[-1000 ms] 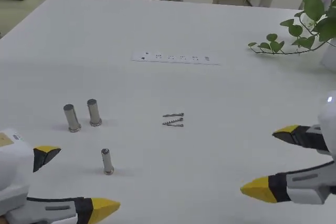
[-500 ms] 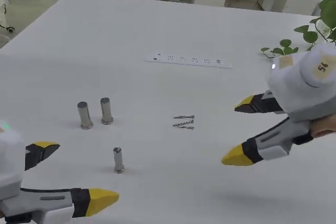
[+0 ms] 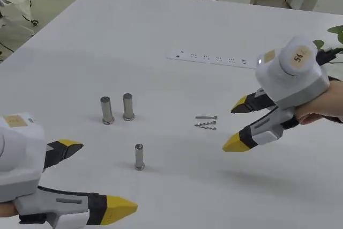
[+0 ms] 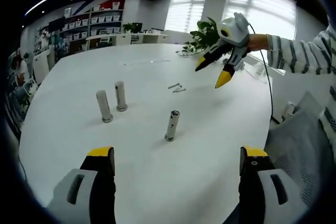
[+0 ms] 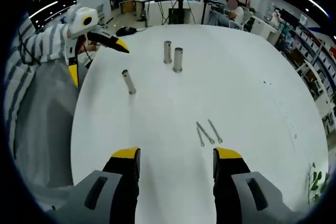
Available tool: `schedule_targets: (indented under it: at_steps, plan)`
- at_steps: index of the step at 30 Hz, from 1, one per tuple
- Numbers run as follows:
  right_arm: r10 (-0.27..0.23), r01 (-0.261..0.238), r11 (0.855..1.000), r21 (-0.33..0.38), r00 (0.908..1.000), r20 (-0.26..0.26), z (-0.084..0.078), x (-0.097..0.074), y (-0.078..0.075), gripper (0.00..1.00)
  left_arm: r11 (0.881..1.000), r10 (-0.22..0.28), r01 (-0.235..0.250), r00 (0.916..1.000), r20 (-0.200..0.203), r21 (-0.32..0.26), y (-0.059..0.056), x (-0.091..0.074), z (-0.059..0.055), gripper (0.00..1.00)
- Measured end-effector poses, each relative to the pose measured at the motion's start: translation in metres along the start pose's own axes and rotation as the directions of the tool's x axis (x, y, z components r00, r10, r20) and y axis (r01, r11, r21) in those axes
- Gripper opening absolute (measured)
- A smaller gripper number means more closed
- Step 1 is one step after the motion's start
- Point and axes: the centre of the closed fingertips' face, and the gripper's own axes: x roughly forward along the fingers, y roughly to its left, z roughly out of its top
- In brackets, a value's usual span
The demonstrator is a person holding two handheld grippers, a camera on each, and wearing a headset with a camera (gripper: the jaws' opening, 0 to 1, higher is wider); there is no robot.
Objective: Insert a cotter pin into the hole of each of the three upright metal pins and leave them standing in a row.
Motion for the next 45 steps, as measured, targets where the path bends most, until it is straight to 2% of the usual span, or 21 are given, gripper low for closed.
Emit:
schedule_targets:
  at_steps: [3, 10, 12, 14, 17, 19, 23, 26, 29, 33, 35, 38, 45]
  plan:
    - [0.029, -0.029, 0.999, 0.016, 0.9996, 0.001, 0.001, 0.01, -0.001, 0.5, 1.0, -0.011, 0.011, 0.9999, 0.0, -0.001, -0.002, 0.0, -0.001, 1.0]
    - [0.061, -0.06, 0.997, 0.038, 0.998, -0.019, 0.007, 0.028, -0.003, 0.47, 1.0, -0.025, 0.025, 0.9997, -0.005, -0.001, -0.005, -0.001, -0.001, 1.0]
    - [0.086, -0.085, 0.995, 0.049, 0.9962, -0.013, 0.011, 0.032, -0.001, 0.47, 1.0, -0.027, 0.027, 0.9996, -0.005, 0.004, -0.006, -0.002, -0.001, 1.0]
    - [0.09, -0.089, 0.994, 0.062, 0.9959, -0.008, 0.015, 0.037, -0.004, 0.44, 1.0, -0.029, 0.029, 0.9996, 0.001, 0.012, -0.008, -0.003, 0.0, 0.99]
    - [0.095, -0.093, 0.994, 0.066, 0.9952, -0.024, 0.015, 0.043, -0.007, 0.39, 0.999, -0.037, 0.037, 0.9993, 0.005, 0.008, -0.009, -0.006, 0.0, 0.94]
    - [0.106, -0.104, 0.992, 0.066, 0.9936, -0.039, 0.014, 0.046, -0.007, 0.38, 0.999, -0.04, 0.04, 0.9992, 0.005, 0.008, -0.01, -0.007, 0.0, 0.95]
    - [0.091, -0.085, 0.994, 0.076, 0.9916, -0.092, 0.004, 0.053, -0.015, 0.37, 0.999, -0.044, 0.044, 0.999, 0.004, 0.007, -0.011, -0.008, -0.001, 0.95]
    - [0.104, -0.093, 0.991, 0.098, 0.9878, -0.116, -0.001, 0.056, -0.017, 0.37, 0.999, -0.049, 0.049, 0.9987, 0.014, 0.004, -0.012, -0.009, -0.001, 0.93]
    - [0.12, -0.106, 0.984, 0.14, 0.9876, -0.101, 0.002, 0.057, -0.015, 0.37, 0.998, -0.062, 0.062, 0.998, 0.008, 0.001, -0.014, -0.009, -0.004, 0.91]
    - [0.106, -0.089, 0.987, 0.133, 0.9871, -0.12, 0.001, 0.06, -0.019, 0.37, 0.998, -0.062, 0.062, 0.9981, -0.003, 0.005, -0.015, -0.008, -0.008, 0.9]
    - [0.102, -0.082, 0.985, 0.154, 0.9859, -0.132, -0.001, 0.061, -0.021, 0.37, 0.998, -0.066, 0.066, 0.9978, 0.013, 0.0, -0.016, -0.008, -0.007, 0.9]
    - [0.128, -0.101, 0.976, 0.193, 0.9831, -0.131, -0.003, 0.063, -0.018, 0.37, 0.998, -0.069, 0.069, 0.9973, 0.025, -0.008, -0.016, -0.008, -0.005, 0.88]
    - [0.113, -0.09, 0.981, 0.17, 0.9847, -0.133, -0.002, 0.066, -0.02, 0.36, 0.998, -0.055, 0.055, 0.9981, 0.029, -0.018, -0.011, -0.009, -0.005, 0.88]
